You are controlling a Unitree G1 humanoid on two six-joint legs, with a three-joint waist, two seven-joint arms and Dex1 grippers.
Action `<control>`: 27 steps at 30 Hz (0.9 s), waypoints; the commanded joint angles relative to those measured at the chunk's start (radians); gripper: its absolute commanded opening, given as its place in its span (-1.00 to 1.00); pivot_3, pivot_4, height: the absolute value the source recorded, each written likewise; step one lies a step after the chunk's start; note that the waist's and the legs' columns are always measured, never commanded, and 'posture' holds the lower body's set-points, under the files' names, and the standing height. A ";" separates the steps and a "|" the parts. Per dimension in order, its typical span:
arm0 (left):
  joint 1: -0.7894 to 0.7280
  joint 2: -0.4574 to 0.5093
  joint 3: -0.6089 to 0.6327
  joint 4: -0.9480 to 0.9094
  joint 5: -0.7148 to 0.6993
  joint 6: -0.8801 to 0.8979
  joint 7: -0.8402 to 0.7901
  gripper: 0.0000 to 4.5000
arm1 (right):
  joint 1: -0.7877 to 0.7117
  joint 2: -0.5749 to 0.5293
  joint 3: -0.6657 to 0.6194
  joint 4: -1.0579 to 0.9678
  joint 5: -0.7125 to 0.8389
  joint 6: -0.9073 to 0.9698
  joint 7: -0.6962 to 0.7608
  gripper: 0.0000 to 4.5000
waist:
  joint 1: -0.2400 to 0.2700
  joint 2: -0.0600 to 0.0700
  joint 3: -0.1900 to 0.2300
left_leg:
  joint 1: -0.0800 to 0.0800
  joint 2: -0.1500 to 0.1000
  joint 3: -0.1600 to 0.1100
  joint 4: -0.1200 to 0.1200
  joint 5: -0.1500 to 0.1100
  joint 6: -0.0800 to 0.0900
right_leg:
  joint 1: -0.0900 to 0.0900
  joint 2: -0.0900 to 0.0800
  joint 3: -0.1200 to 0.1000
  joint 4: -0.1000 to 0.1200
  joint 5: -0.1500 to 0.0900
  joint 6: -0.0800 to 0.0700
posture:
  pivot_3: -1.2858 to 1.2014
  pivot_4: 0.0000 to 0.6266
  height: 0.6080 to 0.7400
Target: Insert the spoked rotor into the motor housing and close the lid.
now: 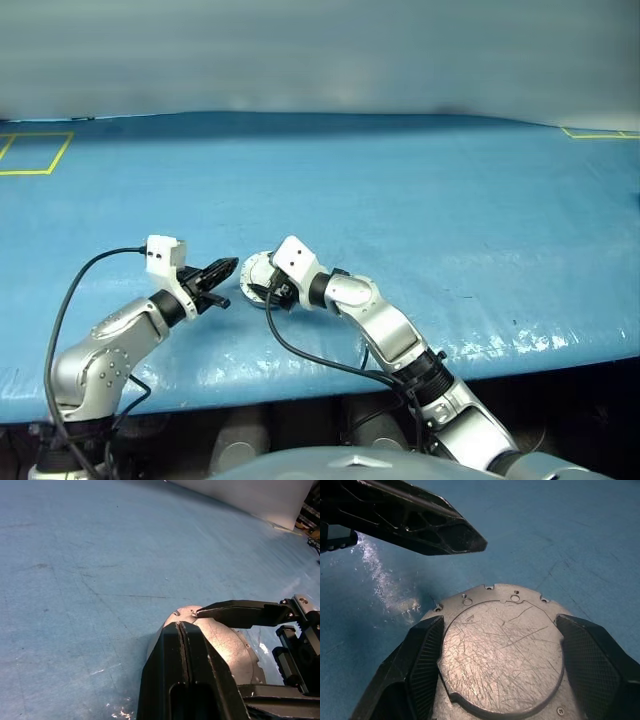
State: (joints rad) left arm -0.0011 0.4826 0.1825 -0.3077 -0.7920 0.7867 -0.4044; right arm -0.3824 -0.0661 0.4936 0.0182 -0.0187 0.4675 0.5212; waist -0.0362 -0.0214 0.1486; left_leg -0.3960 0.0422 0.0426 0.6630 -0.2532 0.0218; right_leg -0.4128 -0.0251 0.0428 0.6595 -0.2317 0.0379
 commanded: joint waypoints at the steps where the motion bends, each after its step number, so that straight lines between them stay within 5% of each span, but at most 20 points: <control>1: -0.041 0.024 -0.030 0.042 0.035 0.013 -0.041 -1.00 | 0.014 -0.013 -0.008 0.020 -0.017 0.032 -0.013 0.44 | 0.001 0.000 0.000 | 0.000 0.000 0.000 0.000 0.000 0.000 | 0.000 0.000 0.000 0.000 0.000 0.000 | 0.03 -0.52 1.00; 13: -0.083 0.047 -0.143 0.102 0.183 -0.059 -0.171 -1.00 | 0.034 -0.018 -0.009 -0.002 -0.018 0.045 -0.022 0.44 | 0.010 0.000 0.000 | 0.000 -0.001 0.000 0.000 0.000 0.000 | 0.000 -0.002 0.000 0.000 0.000 0.000 | 0.03 -0.52 1.00; 27: -0.098 -0.003 -0.081 0.045 0.199 -0.102 -0.141 -1.00 | 0.034 -0.012 0.006 0.000 -0.017 0.048 -0.024 0.44 | 0.010 0.000 0.000 | 0.000 -0.001 0.000 -0.001 0.000 0.000 | 0.000 -0.003 0.000 -0.001 0.000 0.000 | 0.03 -0.52 1.00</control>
State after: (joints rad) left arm -0.0881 0.4813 0.0977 -0.2185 -0.5906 0.7075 -0.5401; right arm -0.3620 -0.0694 0.4911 -0.0134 -0.0195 0.4890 0.4993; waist -0.0265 -0.0215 0.1487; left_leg -0.3964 0.0413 0.0425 0.6617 -0.2531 0.0217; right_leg -0.4132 -0.0276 0.0427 0.6587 -0.2319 0.0378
